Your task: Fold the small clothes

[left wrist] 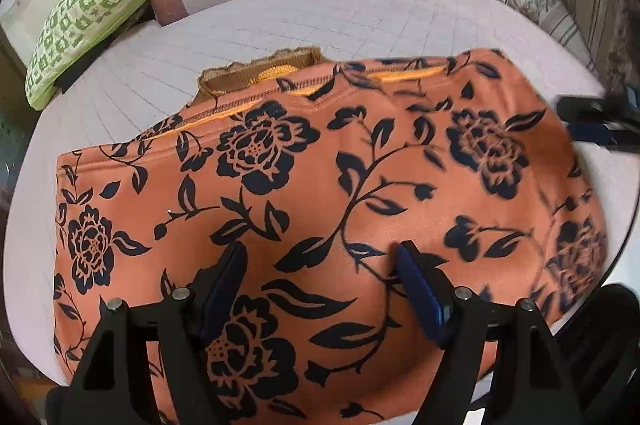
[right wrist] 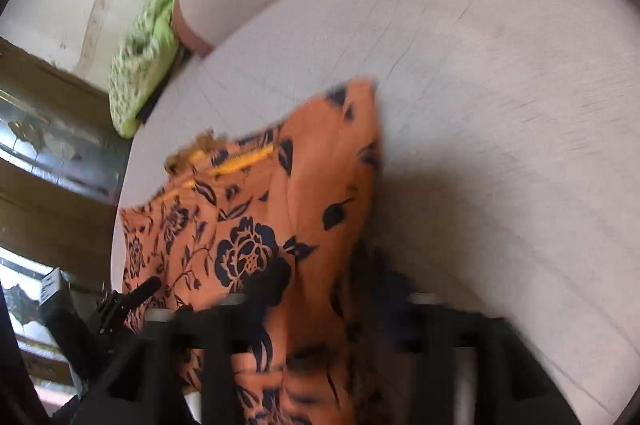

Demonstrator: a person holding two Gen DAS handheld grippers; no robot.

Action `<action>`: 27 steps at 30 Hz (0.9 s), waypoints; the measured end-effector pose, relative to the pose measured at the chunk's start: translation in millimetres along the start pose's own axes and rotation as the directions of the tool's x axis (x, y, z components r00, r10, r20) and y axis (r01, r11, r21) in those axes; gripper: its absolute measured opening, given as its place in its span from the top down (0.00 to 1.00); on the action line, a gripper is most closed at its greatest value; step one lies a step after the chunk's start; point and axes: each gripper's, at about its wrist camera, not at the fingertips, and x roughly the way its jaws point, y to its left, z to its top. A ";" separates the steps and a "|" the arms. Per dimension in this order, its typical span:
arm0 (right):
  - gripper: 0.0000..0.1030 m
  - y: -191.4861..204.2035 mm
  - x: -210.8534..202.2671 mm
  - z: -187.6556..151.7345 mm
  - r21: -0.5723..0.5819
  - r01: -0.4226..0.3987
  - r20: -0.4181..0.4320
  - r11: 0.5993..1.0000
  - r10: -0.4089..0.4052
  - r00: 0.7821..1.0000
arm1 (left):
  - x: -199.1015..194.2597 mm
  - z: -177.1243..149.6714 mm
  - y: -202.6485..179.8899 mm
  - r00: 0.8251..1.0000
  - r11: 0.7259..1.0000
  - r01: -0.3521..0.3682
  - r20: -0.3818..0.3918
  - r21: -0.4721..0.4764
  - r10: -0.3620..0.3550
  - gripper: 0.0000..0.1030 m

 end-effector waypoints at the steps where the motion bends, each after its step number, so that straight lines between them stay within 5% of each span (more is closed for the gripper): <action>1: 0.30 -3.6 -12.9 -3.2 0.014 0.014 0.024 1.000 -0.015 1.000 | -8.7 0.8 -0.7 1.000 1.000 0.012 0.028 -0.006 -0.012 0.25; 7: 0.30 -23.0 -71.6 -67.1 0.128 -0.084 0.054 0.988 0.077 0.996 | -18.0 -5.8 -9.1 0.997 0.998 0.031 0.064 0.049 -0.034 0.25; 15: 0.30 -7.2 -16.0 -106.6 0.192 -0.020 -0.079 0.981 0.036 0.996 | -0.7 -21.3 -5.8 0.999 0.998 0.042 0.020 0.051 -0.043 0.24; 17: 0.80 5.1 -18.9 -103.9 0.167 -0.052 -0.062 0.985 0.064 0.996 | -2.4 -21.8 -4.5 0.999 0.998 0.043 0.024 0.055 -0.044 0.25; 22: 0.80 39.5 -38.0 -102.7 0.063 0.106 0.012 0.992 -0.107 0.994 | -24.1 -22.5 3.4 0.995 0.998 0.056 0.084 0.033 -0.058 0.25; 24: 0.80 17.7 -14.2 -107.2 0.050 0.222 -0.073 0.974 -0.218 0.973 | -24.4 -21.5 -2.9 0.994 0.997 0.029 0.100 0.071 -0.036 0.25; 26: 0.71 4.2 -7.7 -107.9 0.115 0.186 -0.083 0.976 -0.177 0.981 | -1.1 -25.8 -11.7 1.000 0.988 -0.025 0.008 0.155 0.024 0.23; 27: 0.70 10.0 -15.2 -103.1 0.102 0.180 -0.087 0.978 -0.172 0.981 | -1.1 -27.6 -7.4 0.999 0.991 -0.015 0.036 0.135 0.010 0.22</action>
